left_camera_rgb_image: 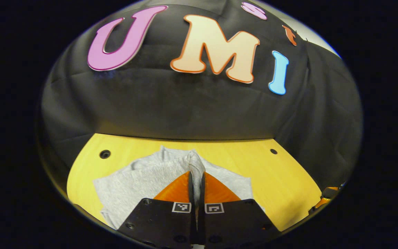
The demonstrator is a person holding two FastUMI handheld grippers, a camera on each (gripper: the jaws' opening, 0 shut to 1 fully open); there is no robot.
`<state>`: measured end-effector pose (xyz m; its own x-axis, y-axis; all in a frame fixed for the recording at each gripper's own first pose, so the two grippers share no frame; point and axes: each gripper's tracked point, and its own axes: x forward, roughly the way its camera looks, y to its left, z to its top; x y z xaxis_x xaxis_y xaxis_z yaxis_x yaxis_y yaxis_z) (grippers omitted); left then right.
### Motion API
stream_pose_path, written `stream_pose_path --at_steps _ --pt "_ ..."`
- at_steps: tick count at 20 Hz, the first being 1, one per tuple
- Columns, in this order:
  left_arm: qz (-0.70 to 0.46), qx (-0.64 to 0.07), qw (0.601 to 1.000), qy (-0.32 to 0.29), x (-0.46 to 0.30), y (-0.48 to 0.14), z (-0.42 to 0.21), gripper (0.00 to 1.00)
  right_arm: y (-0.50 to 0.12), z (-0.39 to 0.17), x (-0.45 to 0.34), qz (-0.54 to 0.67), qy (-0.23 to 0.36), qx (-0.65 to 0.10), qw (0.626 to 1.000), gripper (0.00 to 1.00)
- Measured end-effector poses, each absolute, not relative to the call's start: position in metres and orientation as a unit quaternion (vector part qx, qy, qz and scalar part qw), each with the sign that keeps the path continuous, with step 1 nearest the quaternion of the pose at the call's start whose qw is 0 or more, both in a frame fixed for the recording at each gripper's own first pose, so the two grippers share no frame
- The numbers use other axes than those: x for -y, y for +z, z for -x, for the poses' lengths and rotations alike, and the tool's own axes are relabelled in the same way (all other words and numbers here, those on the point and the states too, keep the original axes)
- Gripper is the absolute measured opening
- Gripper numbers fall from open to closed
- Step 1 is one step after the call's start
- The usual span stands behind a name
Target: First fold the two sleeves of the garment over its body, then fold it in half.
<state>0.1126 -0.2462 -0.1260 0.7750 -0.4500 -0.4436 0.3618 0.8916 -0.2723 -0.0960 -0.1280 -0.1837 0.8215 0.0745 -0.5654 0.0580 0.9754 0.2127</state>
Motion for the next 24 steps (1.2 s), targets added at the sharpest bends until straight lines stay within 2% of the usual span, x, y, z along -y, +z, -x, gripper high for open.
stream_pose_path --at_steps 1,2,3,4,5,7,9,10,11,12,15,18,20,21,22,24 --pt "0.091 -0.263 0.933 -0.228 0.261 -0.128 -0.109 0.00 -0.185 0.098 0.130 -0.112 0.004 -0.301 0.947 0.98" --pt "0.094 -0.270 0.929 -0.235 0.273 -0.134 -0.105 0.00 -0.187 0.099 0.131 -0.113 0.004 -0.303 0.946 0.95" --pt "0.092 -0.279 0.925 -0.240 0.284 -0.141 -0.103 0.00 -0.189 0.100 0.132 -0.113 0.004 -0.305 0.945 0.98" --pt "0.084 -0.289 0.925 -0.234 0.291 -0.151 -0.104 0.00 -0.191 0.100 0.132 -0.113 0.004 -0.308 0.945 0.95" --pt "0.075 -0.298 0.924 -0.229 0.296 -0.161 -0.104 0.01 -0.193 0.102 0.134 -0.113 0.007 -0.308 0.944 0.98" --pt "0.066 -0.312 0.920 -0.228 0.308 -0.179 -0.101 0.05 -0.197 0.101 0.134 -0.111 0.010 -0.311 0.944 0.95" --pt "0.061 -0.320 0.917 -0.229 0.317 -0.190 -0.098 0.02 -0.200 0.102 0.134 -0.109 0.013 -0.314 0.943 0.98" --pt "0.062 -0.321 0.916 -0.231 0.320 -0.192 -0.095 0.04 -0.202 0.103 0.133 -0.109 0.014 -0.316 0.942 0.98" --pt "0.061 -0.320 0.917 -0.229 0.320 -0.195 -0.093 0.10 -0.203 0.103 0.132 -0.109 0.017 -0.319 0.941 0.98" --pt "0.067 -0.321 0.914 -0.238 0.321 -0.193 -0.089 0.26 -0.205 0.104 0.129 -0.108 0.020 -0.321 0.941 0.98" --pt "0.052 -0.301 0.926 -0.223 0.296 -0.189 -0.088 0.99 -0.216 0.103 0.122 -0.109 0.029 -0.329 0.938 0.98" --pt "0.029 -0.285 0.940 -0.186 0.255 -0.185 -0.082 0.94 -0.233 0.102 0.113 -0.116 0.030 -0.343 0.931 0.98" --pt "0.027 -0.278 0.945 -0.172 0.227 -0.182 -0.072 0.95 -0.242 0.101 0.101 -0.123 0.037 -0.352 0.927 0.98" --pt "0.031 -0.274 0.947 -0.165 0.213 -0.180 -0.065 0.96 -0.246 0.102 0.096 -0.120 0.041 -0.354 0.927 0.95" --pt "0.037 -0.269 0.949 -0.159 0.199 -0.178 -0.058 0.95 -0.250 0.101 0.093 -0.111 0.043 -0.352 0.928 0.98" --pt "0.036 -0.267 0.952 -0.144 0.168 -0.180 -0.043 0.95 -0.260 0.102 0.088 -0.092 0.046 -0.356 0.929 0.99"
